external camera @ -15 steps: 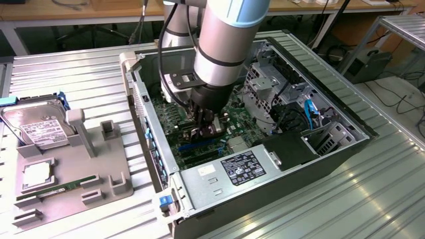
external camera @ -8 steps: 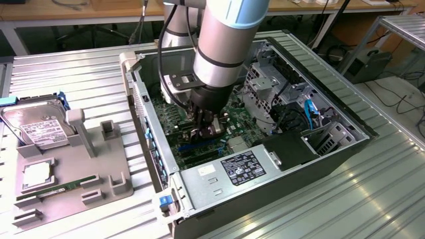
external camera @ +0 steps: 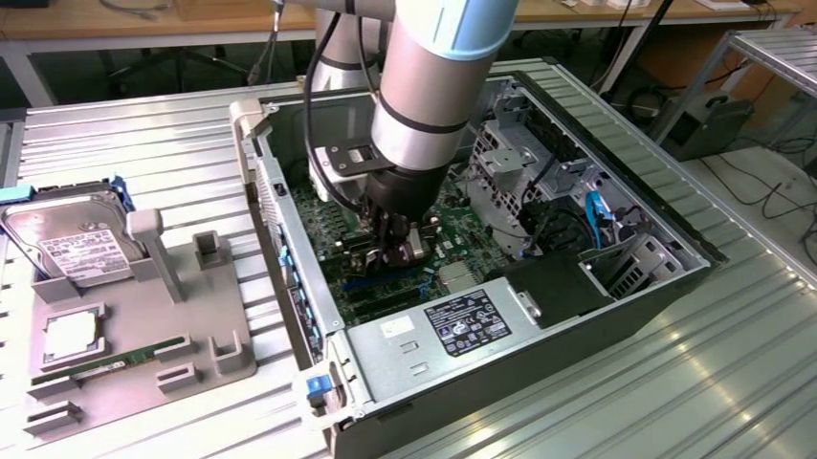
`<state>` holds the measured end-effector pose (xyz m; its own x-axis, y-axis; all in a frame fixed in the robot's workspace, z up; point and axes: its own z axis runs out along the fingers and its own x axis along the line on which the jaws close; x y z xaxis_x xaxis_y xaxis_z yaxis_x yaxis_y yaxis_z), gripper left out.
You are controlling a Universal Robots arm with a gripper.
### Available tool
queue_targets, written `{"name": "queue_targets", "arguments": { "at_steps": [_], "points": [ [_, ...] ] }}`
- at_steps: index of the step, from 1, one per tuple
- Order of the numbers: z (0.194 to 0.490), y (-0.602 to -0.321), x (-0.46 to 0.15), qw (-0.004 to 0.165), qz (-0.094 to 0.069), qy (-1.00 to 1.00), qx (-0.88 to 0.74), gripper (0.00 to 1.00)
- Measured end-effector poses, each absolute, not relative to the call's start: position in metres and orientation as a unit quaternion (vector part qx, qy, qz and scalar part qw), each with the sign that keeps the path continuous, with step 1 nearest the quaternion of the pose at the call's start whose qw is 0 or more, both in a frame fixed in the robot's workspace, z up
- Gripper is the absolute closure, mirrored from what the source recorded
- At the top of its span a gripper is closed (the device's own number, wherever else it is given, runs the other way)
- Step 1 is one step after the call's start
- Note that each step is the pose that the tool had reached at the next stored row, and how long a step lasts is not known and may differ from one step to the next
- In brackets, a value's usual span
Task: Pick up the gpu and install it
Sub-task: 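Insert the gpu into the slot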
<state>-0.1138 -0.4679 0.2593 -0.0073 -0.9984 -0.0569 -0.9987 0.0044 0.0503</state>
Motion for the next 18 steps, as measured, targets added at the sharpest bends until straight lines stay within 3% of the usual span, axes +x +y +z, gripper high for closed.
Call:
{"name": "queue_targets", "arguments": {
  "at_steps": [15, 18],
  "points": [
    [0.2568, -0.4679, -0.1138, 0.002, 0.038, 0.709, -0.705, 0.74],
    [0.2564, -0.4678, -0.1139, 0.003, 0.038, 0.709, -0.704, 0.67]
  ]
}}
